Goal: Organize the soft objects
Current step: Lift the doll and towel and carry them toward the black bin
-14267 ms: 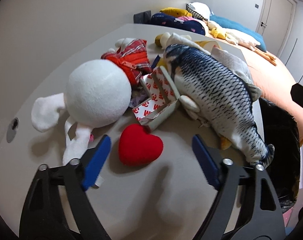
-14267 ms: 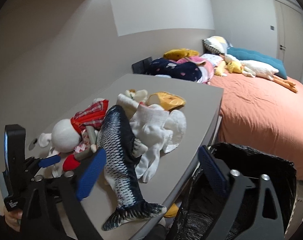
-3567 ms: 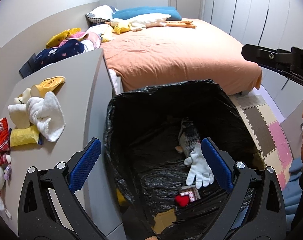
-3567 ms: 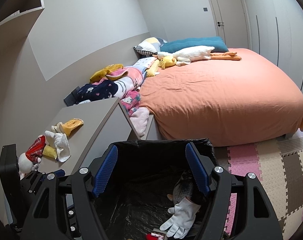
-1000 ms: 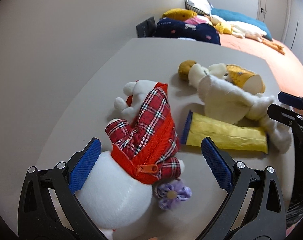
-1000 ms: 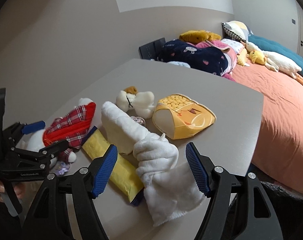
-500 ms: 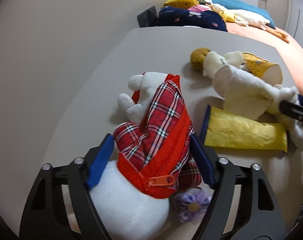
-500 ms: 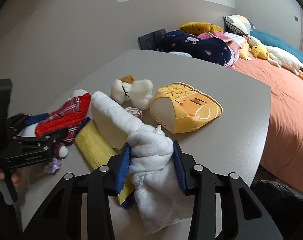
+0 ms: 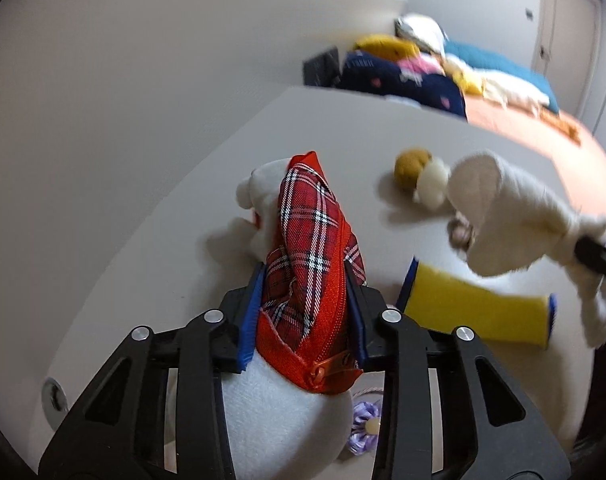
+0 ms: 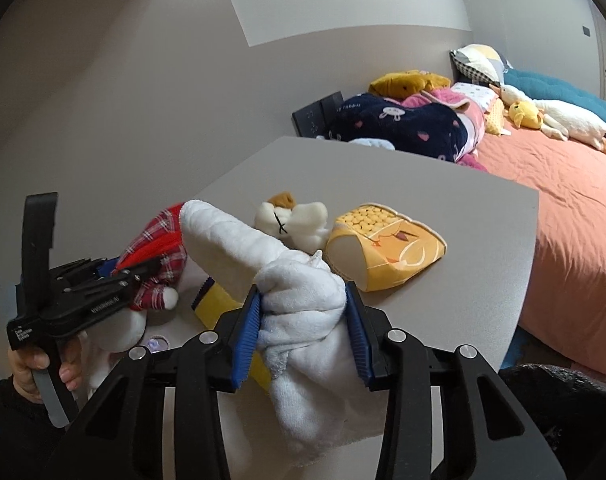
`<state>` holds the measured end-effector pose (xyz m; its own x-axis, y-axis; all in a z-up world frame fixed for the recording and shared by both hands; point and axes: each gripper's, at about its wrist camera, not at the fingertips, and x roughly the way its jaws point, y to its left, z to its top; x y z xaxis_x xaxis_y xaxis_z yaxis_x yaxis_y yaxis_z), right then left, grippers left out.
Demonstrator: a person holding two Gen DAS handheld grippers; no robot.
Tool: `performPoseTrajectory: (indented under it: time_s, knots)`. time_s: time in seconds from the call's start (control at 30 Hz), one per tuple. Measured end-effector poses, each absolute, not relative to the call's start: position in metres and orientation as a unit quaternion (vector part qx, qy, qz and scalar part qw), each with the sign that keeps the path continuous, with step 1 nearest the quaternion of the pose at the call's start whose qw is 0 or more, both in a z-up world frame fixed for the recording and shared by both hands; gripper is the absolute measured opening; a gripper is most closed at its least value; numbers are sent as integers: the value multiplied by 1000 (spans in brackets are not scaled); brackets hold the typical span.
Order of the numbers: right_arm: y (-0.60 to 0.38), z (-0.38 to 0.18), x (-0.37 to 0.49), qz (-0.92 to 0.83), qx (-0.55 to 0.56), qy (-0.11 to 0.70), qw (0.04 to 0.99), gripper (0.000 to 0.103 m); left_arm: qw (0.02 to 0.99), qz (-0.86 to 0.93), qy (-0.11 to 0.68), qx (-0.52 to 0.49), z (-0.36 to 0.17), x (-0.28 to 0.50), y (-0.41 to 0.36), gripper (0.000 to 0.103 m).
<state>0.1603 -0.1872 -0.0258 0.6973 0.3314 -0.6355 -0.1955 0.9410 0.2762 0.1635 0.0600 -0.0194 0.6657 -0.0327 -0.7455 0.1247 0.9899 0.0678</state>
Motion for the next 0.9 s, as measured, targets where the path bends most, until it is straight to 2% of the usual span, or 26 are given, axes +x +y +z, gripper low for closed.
performPoseTrajectory:
  time_s: [0.33,0.9]
  knots:
    - [-194,-4,142,143,99,341,924,42,927,-32,373,12,21,141,74,35]
    - [-234,25,86,116,111,312,936,43,933,-68,353,10,51,101,19,36]
